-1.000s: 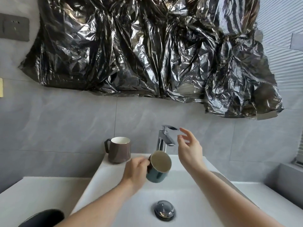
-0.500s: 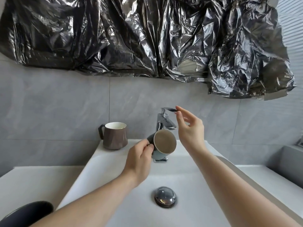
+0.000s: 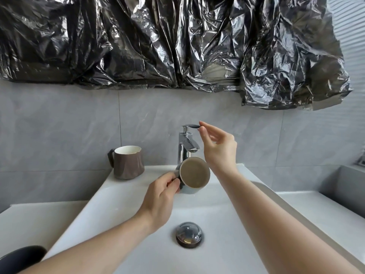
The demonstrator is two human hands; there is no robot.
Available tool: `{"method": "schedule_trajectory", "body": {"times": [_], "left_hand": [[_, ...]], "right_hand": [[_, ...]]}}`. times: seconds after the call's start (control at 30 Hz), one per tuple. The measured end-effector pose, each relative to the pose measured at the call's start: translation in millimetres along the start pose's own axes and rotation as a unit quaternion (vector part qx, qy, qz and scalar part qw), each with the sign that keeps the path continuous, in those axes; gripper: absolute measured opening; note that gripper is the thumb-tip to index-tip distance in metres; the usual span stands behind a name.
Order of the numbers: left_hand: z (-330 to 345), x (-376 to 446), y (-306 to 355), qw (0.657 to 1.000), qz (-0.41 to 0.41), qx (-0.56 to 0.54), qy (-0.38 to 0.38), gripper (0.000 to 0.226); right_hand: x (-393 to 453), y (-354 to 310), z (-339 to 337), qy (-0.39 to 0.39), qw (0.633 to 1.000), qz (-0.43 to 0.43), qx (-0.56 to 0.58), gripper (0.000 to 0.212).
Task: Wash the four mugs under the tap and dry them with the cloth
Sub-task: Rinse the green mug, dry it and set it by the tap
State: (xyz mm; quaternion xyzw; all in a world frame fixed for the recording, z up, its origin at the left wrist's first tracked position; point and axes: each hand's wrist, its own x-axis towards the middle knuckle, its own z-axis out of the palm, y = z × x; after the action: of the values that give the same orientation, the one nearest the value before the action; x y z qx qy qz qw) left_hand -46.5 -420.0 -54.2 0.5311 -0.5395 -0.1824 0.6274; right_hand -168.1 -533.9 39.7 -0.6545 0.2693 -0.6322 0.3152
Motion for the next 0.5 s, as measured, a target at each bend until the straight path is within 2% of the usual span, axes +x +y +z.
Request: {"method": "schedule_trajectory", "body": {"times": [0.27,0.37,0.4,0.5], "left_hand": [[-1.4,-1.9,-0.9,0.998,0.009,0.059,0.007,0.022],[-3.0,-4.9,3.6,0.992,0.043,0.113,0.021,0.049],[-4.1,-5.1,4.5,0.989,0.056,0.132,0.025,0.049],[-6.6,-4.5,5.3,0.981,0.089,0.165,0.042,0.029]], "right_hand": [[-0.3,-3.2,0.2,0.004,0.999,-0.011,0.036,0.017],[0.6,-1.9,-2.7,-0.016,0.999,-0.016,0.040,0.017],[0.7,-1.1,-3.8,-0.021,0.999,-0.022,0.039,0.017],[-0.3,0.6,-6.5,-0.025,0.999,-0.042,0.023,0.014]]}}
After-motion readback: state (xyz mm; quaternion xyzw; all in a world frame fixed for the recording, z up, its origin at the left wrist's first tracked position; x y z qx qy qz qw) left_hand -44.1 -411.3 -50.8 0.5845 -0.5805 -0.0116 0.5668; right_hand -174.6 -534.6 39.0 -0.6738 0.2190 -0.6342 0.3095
